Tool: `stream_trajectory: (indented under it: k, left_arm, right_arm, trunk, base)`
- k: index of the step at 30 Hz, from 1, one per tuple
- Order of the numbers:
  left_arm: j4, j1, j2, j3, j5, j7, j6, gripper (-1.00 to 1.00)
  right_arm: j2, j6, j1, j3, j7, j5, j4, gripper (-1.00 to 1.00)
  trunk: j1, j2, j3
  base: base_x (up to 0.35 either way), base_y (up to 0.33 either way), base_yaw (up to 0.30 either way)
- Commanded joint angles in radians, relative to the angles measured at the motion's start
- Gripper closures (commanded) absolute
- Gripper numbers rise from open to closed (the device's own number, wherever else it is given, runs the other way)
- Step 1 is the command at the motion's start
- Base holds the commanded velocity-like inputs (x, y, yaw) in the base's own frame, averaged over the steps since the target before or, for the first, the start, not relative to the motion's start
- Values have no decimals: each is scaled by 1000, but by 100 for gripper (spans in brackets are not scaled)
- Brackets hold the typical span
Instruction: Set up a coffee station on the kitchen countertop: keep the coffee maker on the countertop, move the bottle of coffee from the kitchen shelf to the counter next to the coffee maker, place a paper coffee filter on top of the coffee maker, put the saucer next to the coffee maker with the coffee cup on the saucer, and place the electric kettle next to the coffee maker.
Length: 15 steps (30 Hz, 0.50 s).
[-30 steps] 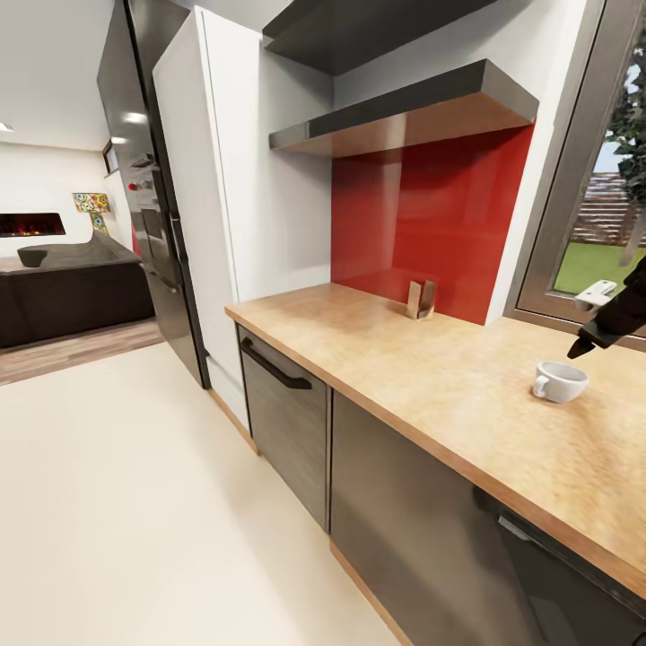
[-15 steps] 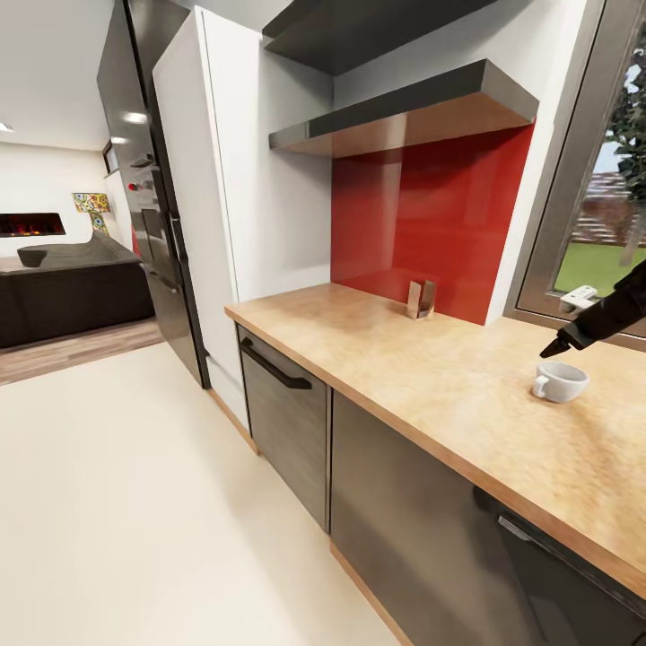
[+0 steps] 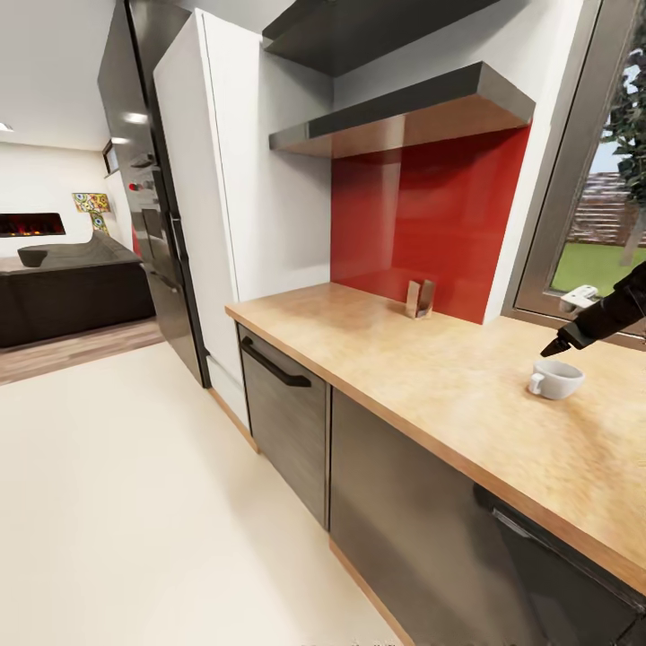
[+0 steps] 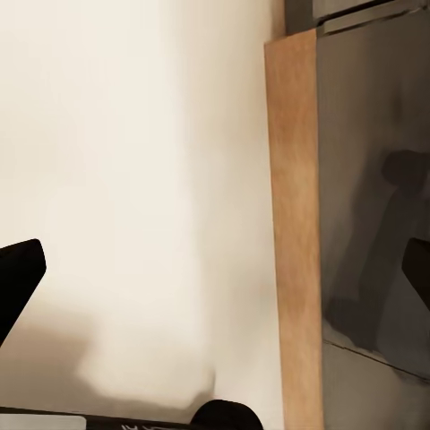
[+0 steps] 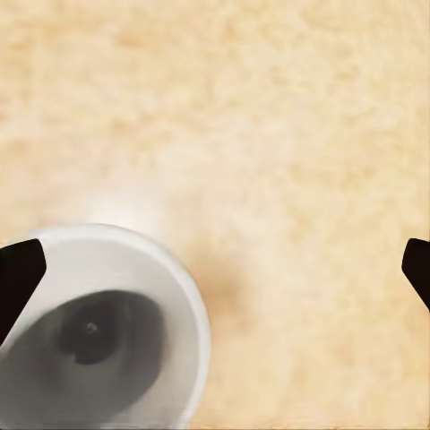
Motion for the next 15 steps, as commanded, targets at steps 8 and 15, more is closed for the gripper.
stream_trajectory:
  k: [8,15]
  left_arm:
    - [0,0,0,4,0,-4,8,-100]
    - [0,0,0,3,0,-4,7,-100]
  right_arm:
    - [0,7,-1,-8,3,5,-1,-100]
    - [1,7,-1,-8,-15,5,31,-100]
  trunk:
    - [0,0,-1]
    - [0,0,-1]
  base:
    - [-38,-10,0]
    - [-3,-52,0]
